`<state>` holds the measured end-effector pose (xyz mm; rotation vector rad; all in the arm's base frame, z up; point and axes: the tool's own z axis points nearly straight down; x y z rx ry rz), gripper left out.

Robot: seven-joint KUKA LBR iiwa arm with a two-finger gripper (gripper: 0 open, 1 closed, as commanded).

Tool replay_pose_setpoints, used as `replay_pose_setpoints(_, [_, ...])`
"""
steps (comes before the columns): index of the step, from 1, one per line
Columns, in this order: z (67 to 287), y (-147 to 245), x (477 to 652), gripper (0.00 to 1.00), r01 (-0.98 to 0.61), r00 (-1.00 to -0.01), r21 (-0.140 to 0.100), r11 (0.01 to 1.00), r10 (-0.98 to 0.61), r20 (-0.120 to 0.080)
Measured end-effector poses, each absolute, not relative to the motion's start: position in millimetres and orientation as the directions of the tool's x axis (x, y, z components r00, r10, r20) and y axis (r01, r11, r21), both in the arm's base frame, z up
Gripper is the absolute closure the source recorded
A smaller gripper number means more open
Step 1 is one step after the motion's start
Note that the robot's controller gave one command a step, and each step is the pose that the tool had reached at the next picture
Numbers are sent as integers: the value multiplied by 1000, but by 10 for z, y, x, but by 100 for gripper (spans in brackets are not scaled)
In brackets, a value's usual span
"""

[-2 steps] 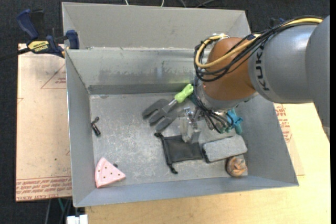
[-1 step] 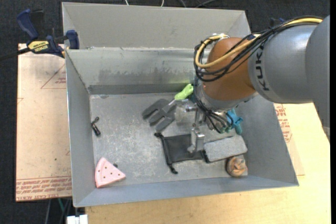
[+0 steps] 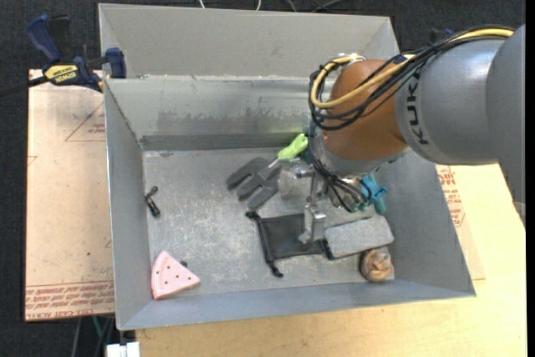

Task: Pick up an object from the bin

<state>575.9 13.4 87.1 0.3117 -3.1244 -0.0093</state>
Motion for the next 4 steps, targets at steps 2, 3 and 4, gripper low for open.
replay_pose_setpoints(2, [715,40,5683,100,64,-998,7,998,64,3])
replay_pose_setpoints(3, [1400,121,5634,100,66,-998,7,998,66,7])
replay_pose_setpoints(4, [2146,122,5578,100,70,-997,7,998,70,10])
